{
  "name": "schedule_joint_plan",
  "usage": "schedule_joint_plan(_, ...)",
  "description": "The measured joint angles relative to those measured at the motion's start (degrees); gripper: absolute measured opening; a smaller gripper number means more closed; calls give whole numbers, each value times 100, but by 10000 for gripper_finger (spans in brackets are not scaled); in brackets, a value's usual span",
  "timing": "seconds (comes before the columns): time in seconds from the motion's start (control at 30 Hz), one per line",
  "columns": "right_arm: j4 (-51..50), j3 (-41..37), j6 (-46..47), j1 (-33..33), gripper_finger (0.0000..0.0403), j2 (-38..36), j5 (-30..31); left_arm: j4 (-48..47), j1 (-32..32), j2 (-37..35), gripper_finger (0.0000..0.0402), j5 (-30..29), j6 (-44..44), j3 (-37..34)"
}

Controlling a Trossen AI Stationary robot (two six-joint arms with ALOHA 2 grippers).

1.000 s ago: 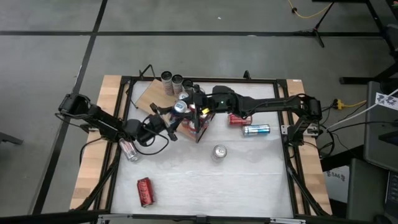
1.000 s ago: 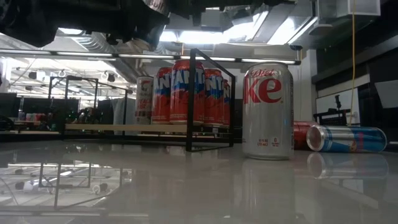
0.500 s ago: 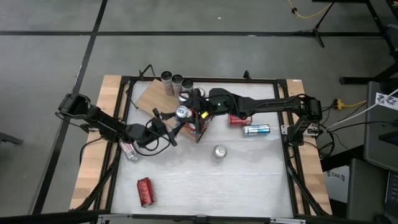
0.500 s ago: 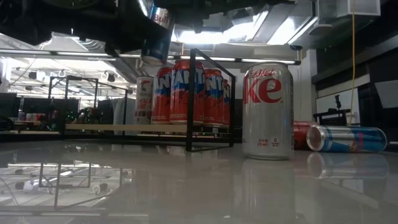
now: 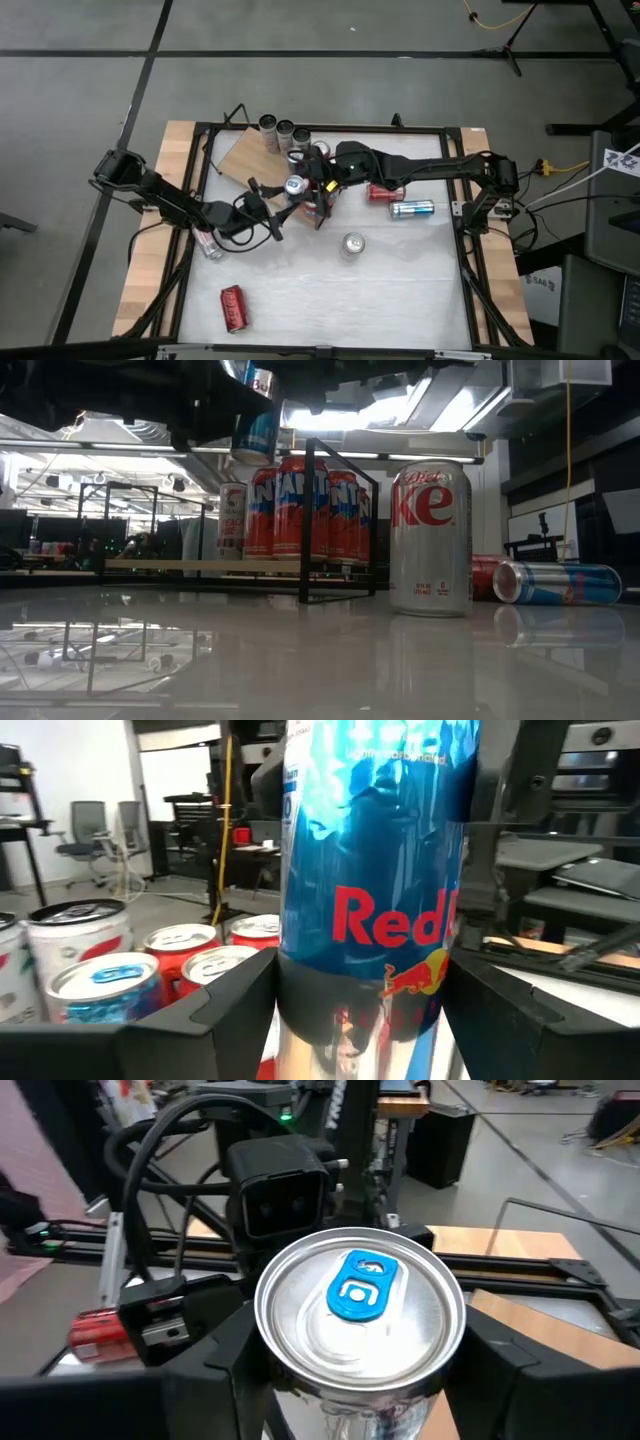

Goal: Pick and place cans onto a shelf
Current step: Put the bottom blue and white soda can on the shelf aligned with the other blue and white soda cans

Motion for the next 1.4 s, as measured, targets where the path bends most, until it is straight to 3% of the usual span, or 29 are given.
schedule_joint_plan(0.43,-13,-7,39,2,221,2,-236,-111,14,-4,214,327,-246,0)
schedule_joint_plan(0.8,49,-7,-32,2,264,7,-224,-94,74,-4,207,367,-274,0)
schedule_joint_plan(1.13,-13,-2,-24,-9,277,-104,-197,-94,70,-4,207,175,-241,4)
schedule_joint_plan(1.4,-212,-2,-68,-10,277,-445,180,66,48,-72,206,-227,74,9)
